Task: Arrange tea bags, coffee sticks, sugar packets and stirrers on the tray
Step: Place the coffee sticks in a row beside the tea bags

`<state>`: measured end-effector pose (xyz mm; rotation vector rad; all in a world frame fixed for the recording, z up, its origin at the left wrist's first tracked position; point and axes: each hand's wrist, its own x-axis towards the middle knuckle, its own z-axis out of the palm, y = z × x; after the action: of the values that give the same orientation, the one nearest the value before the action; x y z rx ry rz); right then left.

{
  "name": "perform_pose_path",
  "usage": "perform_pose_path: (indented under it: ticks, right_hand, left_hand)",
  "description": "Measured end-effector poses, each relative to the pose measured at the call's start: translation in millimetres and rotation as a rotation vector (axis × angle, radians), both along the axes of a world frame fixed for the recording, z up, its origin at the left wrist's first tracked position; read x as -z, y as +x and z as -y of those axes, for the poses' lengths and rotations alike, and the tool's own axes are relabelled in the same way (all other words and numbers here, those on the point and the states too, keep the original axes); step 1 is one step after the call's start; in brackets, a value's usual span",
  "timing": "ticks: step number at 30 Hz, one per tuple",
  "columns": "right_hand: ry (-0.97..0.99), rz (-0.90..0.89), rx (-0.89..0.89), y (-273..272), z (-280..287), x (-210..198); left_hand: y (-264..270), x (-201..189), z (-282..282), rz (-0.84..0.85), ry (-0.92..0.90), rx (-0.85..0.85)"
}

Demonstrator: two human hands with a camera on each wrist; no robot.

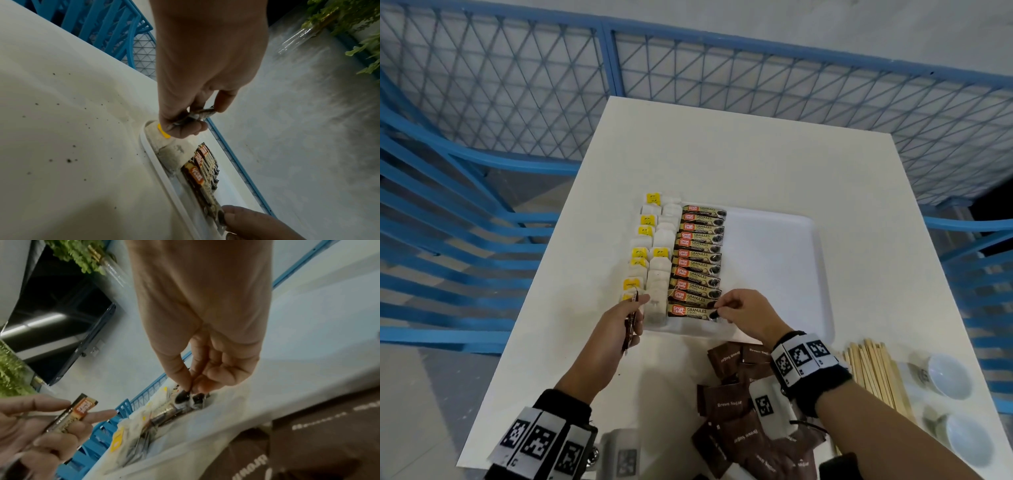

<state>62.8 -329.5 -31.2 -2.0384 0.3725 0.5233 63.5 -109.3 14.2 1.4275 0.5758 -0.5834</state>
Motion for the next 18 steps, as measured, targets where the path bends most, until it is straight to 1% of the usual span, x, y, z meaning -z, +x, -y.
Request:
perform_pose_path:
  ticks: [3, 6, 8, 11, 13, 16, 18]
  right_hand:
    - [-0.024, 0.0, 0.013, 4, -6, 4]
    - [-0.02, -0.01, 0.07, 6, -9, 7]
    - [-0.032, -0.012, 0.086, 7, -10, 7]
    - [-0.056, -0.005, 0.081, 6, -10, 7]
    - [-0.088, 0.043, 0.062, 5, -11, 6]
    - [-0.155, 0.192, 0.007, 2, -17, 1]
    - [-0.13, 0.268, -0.012, 0, -24, -7]
  left_hand:
    - [-4, 0, -2, 0.011, -0.005, 0.025]
    - [-5, 1, -3, 0.024, -0.023, -0.016]
    - [-6, 1, -4, 0.041, 0.003, -0.01]
    - [-9, 4, -6, 0.112, 0.08, 0.04]
    - [-11, 2, -5, 0.152, 0.106, 0.059]
    - [-12, -3, -2, 0.19, 0.102, 0.085]
    - [-11, -4, 0, 0.206, 0.086, 0.107]
